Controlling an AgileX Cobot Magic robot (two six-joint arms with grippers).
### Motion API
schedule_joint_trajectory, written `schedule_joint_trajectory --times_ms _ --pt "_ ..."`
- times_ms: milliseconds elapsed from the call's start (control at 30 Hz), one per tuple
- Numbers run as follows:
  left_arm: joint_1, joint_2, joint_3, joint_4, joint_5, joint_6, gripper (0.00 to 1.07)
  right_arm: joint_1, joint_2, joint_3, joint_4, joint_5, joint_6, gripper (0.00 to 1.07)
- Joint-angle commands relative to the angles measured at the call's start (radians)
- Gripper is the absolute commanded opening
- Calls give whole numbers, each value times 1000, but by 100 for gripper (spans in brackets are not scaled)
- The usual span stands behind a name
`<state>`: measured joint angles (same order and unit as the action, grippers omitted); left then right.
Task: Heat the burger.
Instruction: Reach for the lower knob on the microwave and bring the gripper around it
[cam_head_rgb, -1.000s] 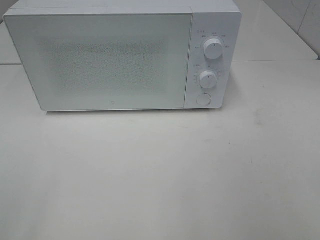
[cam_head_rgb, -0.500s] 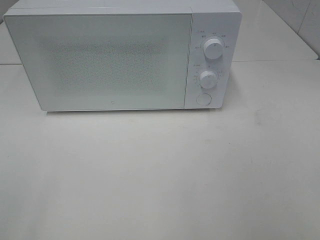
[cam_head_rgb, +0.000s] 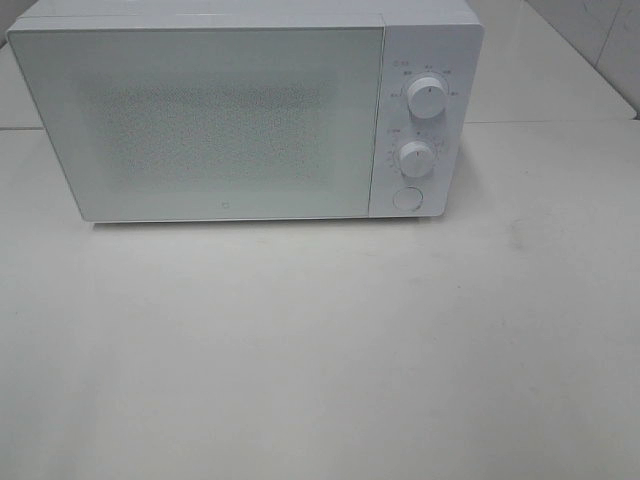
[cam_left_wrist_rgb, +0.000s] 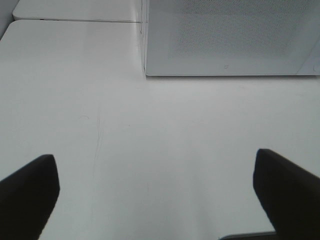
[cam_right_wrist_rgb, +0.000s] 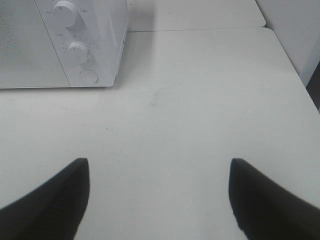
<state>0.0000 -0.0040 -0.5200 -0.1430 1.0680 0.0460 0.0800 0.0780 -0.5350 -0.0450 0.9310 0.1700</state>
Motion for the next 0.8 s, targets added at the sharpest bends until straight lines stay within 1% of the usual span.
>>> schedule_joint_trajectory --times_ms 33,200,233,267,300,633,767,800 --pt "1 -16 4 -5 3 -7 98 -3 39 -8 -2 -54 4 75" --pt "1 -16 4 -5 3 -7 98 -3 161 -7 -2 -156 4 75" --pt "1 -16 4 -5 3 -7 98 -3 161 -7 -2 -156 4 75" --pt "1 -16 4 -5 3 -7 98 -3 198 -2 -2 -185 4 75" --pt "1 -16 4 -5 3 -7 98 -3 198 -2 -2 -185 4 75" --pt "1 -16 4 -5 3 -7 98 -3 399 -1 -1 -355 4 75" --pt "1 -16 4 -5 3 -7 98 -3 451 -1 -1 -388 4 75" --pt "1 -16 4 -5 3 -7 98 -3 488 -1 -1 -412 4 75"
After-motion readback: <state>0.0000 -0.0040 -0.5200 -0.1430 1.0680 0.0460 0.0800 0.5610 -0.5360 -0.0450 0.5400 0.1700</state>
